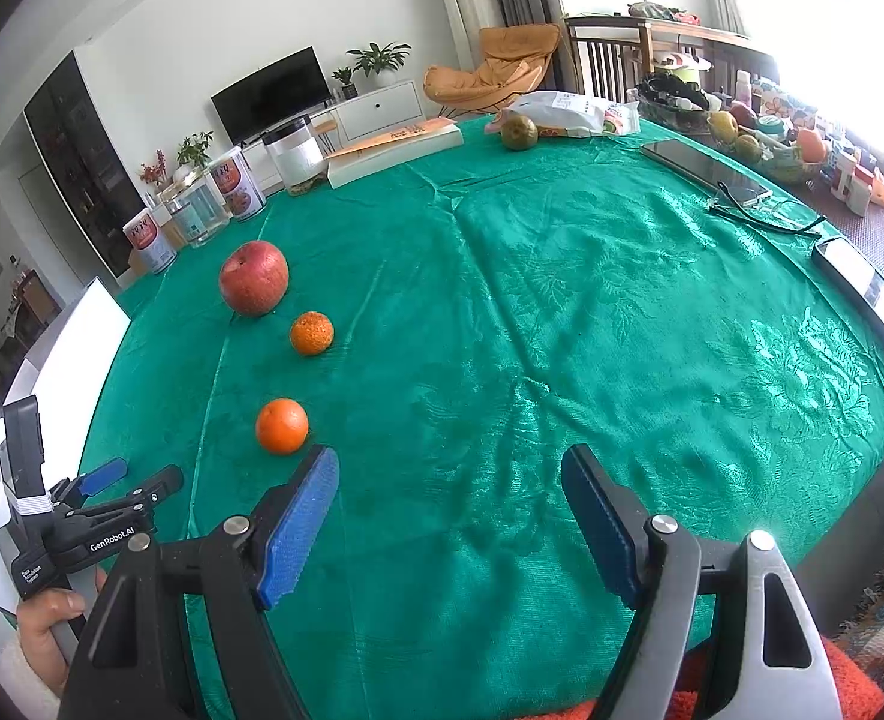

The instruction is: Organize fruits

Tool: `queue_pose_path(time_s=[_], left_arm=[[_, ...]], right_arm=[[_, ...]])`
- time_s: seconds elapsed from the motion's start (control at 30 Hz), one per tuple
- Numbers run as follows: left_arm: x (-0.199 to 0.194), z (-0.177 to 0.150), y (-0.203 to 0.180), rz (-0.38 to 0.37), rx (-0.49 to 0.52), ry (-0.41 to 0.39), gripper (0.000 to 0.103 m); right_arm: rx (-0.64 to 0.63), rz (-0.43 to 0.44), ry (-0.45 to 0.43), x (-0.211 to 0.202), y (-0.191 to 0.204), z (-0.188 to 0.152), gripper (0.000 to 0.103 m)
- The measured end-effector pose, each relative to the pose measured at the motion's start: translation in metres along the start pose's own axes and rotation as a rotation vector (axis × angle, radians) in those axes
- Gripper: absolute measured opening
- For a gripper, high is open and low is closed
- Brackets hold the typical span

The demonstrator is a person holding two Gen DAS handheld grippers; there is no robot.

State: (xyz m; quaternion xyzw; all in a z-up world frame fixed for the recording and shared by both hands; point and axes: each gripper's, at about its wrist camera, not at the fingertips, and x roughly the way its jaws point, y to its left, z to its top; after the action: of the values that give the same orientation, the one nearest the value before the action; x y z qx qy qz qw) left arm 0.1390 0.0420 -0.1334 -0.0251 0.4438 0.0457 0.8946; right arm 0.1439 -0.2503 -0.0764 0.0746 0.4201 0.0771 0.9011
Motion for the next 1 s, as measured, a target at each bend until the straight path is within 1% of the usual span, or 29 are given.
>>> queue_pose_path(time_s=[0.6,0.87,0.9,0.93,1.0], left_arm=[[0.000,0.000,0.000,-0.003,-0.001,0.000,0.097],[0.000,-0.001,-0.003,-0.003,0.003,0.007,0.097],[-0.003,-0.002,-0.004,-0.034,0.000,0.014,0.096],[-0.008,-0.003,-0.007,-0.091,-0.006,0.004,0.096],[-0.022,-0.003,-0.020,-0.175,-0.002,-0.037,0.096]], right_arm=[[-0.002,-0.003,-0.002,-0.001,0.001,0.000,0.077],[0.015,0.025,-0.014,-0.004,-0.004,0.000,0.077],[0.017,0.028,-0.014,-0.004,-0.005,0.000,0.077],[0.017,0.029,-0.014,-0.004,-0.005,0.000,0.077],[0.015,0.030,-0.015,-0.004,-0.004,0.000,0.077]])
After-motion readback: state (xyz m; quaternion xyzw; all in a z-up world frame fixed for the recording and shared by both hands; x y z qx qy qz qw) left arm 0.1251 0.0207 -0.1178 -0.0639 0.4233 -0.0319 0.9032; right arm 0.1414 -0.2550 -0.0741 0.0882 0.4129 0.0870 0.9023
